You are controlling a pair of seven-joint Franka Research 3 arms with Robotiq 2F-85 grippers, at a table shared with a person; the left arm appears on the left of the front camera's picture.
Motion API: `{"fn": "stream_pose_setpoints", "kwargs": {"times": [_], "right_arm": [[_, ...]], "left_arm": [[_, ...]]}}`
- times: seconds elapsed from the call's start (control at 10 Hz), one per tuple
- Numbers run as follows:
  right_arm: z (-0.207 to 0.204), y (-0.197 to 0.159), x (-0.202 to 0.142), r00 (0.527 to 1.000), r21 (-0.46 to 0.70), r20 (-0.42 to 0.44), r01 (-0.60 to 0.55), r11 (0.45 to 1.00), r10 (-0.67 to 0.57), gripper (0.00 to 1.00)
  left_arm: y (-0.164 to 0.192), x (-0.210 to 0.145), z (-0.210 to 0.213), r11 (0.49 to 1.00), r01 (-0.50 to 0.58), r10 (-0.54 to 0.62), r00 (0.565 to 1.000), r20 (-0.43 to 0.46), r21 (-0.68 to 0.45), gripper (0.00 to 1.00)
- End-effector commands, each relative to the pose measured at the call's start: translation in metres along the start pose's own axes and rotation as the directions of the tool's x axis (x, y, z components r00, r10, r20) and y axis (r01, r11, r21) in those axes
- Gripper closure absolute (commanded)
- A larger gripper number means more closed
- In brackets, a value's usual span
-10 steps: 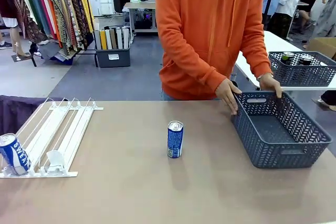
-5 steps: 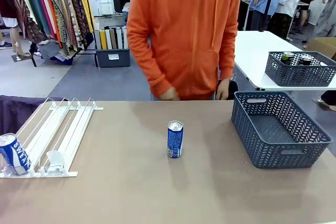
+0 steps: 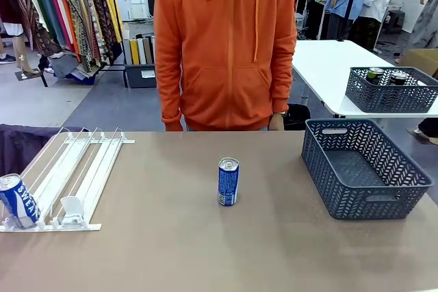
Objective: Retrieve and store the cans from the dispenser.
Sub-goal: Pick up one can from the Automatic Can Dispenser and place it in the middle of the table.
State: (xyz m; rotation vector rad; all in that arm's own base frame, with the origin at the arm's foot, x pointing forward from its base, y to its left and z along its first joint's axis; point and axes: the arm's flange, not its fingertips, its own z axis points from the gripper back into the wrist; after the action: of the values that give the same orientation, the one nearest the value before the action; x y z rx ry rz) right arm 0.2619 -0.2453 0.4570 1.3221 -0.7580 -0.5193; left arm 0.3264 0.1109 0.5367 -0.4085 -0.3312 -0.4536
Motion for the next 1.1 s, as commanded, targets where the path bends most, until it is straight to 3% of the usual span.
{"fn": "stream_pose_setpoints", "kwargs": {"times": [0.0, 0.1, 0.3, 0.4, 0.7, 0.8, 1.0], "right_arm": [[-0.002, 0.002, 0.001, 1.0, 0.019, 0.008, -0.012, 1.0, 0.012, 0.0], [-0.002, 0.002, 0.001, 1.0, 0.019, 0.008, -0.012, 1.0, 0.012, 0.0], [-0.002, 0.002, 0.001, 1.0, 0.019, 0.008, -0.012, 1.0, 0.012, 0.0], [-0.002, 0.002, 0.001, 1.0, 0.019, 0.008, -0.012, 1.0, 0.012, 0.0], [-0.002, 0.002, 0.001, 1.0, 0.019, 0.008, -0.012, 1.0, 0.012, 0.0], [-0.002, 0.002, 0.001, 1.0, 0.019, 0.008, -0.012, 1.0, 0.012, 0.0], [-0.002, 0.002, 0.001, 1.0, 0.019, 0.008, -0.012, 1.0, 0.012, 0.0]], "left_arm": [[-0.009, 0.0, -0.012, 0.952, -0.082, 0.184, 0.923, -0.338, 0.294, 0.0], [-0.012, 0.006, -0.018, 0.949, -0.078, 0.186, 0.921, -0.343, 0.306, 0.0], [-0.02, 0.022, -0.022, 0.953, -0.046, 0.124, 0.96, -0.249, 0.299, 0.0], [-0.008, 0.01, -0.015, 0.943, -0.056, 0.146, 0.955, -0.259, 0.327, 0.0], [-0.015, 0.017, -0.023, 0.945, -0.047, 0.14, 0.953, -0.27, 0.324, 0.0], [-0.011, 0.02, -0.045, 0.929, -0.054, 0.151, 0.958, -0.243, 0.366, 0.0], [-0.002, 0.021, -0.078, 0.902, -0.142, 0.2, 0.974, -0.104, 0.408, 0.0]]}}
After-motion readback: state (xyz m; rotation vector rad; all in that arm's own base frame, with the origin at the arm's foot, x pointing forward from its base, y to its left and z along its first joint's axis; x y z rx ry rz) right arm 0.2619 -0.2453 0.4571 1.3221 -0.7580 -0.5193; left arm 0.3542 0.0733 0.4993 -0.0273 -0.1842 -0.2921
